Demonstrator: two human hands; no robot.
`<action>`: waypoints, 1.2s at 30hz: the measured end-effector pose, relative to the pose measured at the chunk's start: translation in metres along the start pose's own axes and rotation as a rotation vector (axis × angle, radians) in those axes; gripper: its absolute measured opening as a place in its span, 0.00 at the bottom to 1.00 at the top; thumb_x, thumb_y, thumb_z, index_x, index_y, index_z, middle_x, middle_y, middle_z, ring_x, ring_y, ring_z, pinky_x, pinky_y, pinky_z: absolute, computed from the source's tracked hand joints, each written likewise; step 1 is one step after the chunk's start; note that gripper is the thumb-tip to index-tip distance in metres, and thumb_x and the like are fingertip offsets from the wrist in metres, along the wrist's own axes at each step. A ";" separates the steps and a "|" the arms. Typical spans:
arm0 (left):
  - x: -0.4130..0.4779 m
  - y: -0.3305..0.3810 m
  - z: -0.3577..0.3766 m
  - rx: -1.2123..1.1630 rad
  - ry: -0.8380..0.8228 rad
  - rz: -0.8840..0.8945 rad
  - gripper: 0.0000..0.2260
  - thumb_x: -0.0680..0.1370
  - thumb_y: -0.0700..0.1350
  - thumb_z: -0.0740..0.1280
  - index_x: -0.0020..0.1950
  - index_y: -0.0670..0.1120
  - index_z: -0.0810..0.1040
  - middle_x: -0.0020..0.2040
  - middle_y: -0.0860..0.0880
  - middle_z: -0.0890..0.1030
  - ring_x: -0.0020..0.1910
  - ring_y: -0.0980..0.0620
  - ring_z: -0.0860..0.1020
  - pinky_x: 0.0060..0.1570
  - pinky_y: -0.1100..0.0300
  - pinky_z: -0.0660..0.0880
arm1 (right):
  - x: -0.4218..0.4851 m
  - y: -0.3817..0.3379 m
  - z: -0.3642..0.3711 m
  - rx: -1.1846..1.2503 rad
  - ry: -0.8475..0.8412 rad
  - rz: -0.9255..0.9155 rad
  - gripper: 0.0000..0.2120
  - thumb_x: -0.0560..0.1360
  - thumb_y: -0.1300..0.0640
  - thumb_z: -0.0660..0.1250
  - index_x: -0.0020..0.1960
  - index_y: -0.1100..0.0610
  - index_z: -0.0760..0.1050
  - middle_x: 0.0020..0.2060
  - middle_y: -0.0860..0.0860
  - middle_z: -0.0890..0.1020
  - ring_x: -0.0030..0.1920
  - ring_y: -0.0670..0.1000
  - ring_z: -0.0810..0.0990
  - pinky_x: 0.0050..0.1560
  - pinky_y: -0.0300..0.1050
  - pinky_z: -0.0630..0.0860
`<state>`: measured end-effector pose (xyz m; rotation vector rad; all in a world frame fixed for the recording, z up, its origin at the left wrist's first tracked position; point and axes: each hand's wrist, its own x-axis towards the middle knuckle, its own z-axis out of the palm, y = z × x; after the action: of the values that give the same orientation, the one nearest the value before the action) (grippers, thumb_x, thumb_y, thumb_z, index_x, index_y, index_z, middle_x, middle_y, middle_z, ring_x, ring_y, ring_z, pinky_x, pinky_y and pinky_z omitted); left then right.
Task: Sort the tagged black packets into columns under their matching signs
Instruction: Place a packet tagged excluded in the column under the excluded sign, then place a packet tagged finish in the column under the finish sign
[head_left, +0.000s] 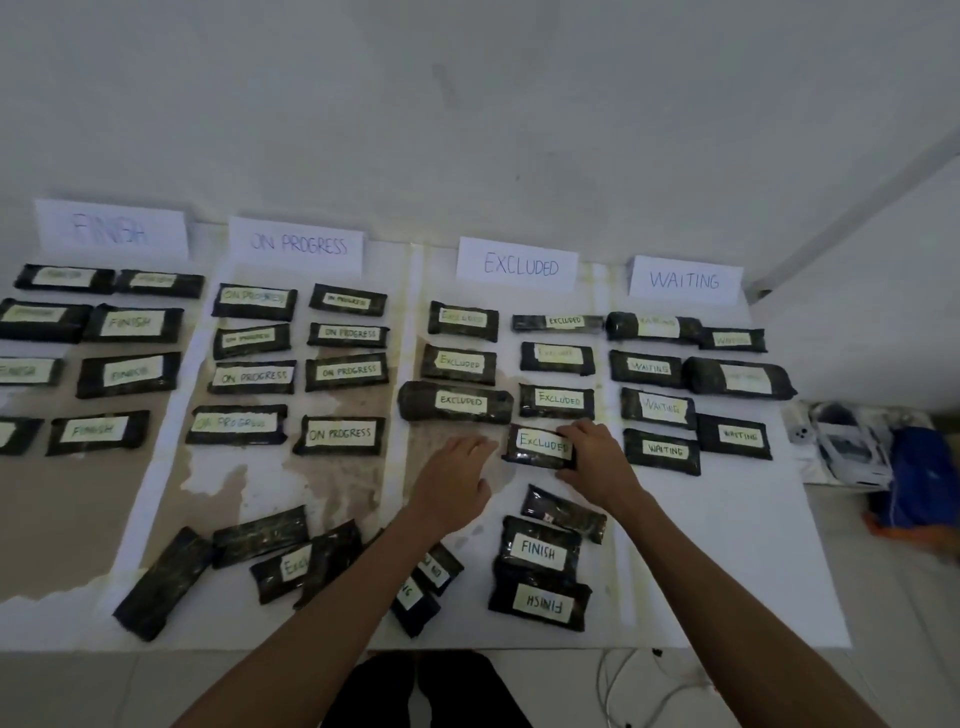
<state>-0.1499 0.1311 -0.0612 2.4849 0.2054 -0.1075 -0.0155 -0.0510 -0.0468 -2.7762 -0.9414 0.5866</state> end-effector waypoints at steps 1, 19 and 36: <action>0.004 0.002 0.008 0.006 -0.021 -0.002 0.23 0.71 0.39 0.62 0.67 0.42 0.70 0.66 0.43 0.73 0.65 0.44 0.69 0.64 0.51 0.68 | 0.004 0.005 0.002 0.016 0.000 -0.001 0.30 0.66 0.57 0.76 0.65 0.60 0.71 0.60 0.59 0.73 0.57 0.60 0.73 0.59 0.53 0.71; -0.019 0.021 0.036 -0.020 -0.038 -0.082 0.23 0.70 0.45 0.59 0.65 0.43 0.71 0.61 0.42 0.74 0.58 0.42 0.73 0.55 0.49 0.74 | -0.055 0.025 0.029 0.107 0.046 -0.152 0.21 0.65 0.65 0.73 0.57 0.58 0.77 0.52 0.58 0.77 0.50 0.58 0.75 0.47 0.53 0.76; -0.048 0.056 0.031 -0.458 -0.092 -0.335 0.16 0.76 0.38 0.63 0.64 0.42 0.73 0.58 0.44 0.76 0.52 0.53 0.74 0.55 0.62 0.72 | -0.055 0.009 0.021 0.251 -0.278 0.208 0.10 0.66 0.66 0.69 0.39 0.54 0.70 0.47 0.55 0.77 0.42 0.51 0.74 0.33 0.38 0.69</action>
<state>-0.1887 0.0626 -0.0464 1.9690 0.5420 -0.2802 -0.0595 -0.0913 -0.0506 -2.6232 -0.5752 1.0647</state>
